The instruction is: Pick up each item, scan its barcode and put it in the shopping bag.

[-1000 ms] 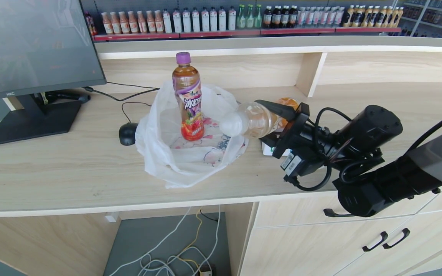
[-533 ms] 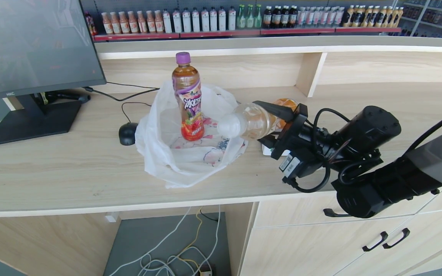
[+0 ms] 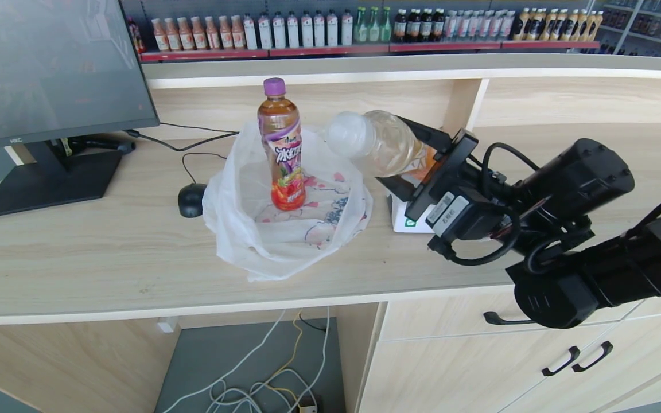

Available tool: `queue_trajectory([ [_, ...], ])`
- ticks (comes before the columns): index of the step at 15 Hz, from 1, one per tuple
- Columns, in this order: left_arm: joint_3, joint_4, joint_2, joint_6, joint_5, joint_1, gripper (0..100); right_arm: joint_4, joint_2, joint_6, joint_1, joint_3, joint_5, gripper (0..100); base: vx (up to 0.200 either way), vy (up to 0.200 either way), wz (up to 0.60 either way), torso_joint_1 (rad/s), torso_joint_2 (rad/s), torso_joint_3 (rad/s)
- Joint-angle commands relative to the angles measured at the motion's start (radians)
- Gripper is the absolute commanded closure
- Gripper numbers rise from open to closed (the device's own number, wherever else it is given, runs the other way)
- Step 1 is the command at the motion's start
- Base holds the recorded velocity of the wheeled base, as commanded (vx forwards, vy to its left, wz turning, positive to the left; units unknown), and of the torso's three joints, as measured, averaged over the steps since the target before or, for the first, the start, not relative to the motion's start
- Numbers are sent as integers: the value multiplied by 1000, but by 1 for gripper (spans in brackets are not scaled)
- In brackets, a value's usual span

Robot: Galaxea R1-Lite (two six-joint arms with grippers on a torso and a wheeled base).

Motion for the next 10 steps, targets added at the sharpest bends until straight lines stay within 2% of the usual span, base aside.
queue_trajectory([
  [1,0,0,0,0,0,0,0,-1,-60,52,77,5,-70,100,0,0,0,0,0,0],
  [4,0,0,0,0,0,0,0,-1,-59,167,200,13,-208,100,0,0,0,0,0,0],
  [10,0,0,0,0,0,0,0,-1,-120,359,211,33,-378,100,0,0,0,0,0,0],
])
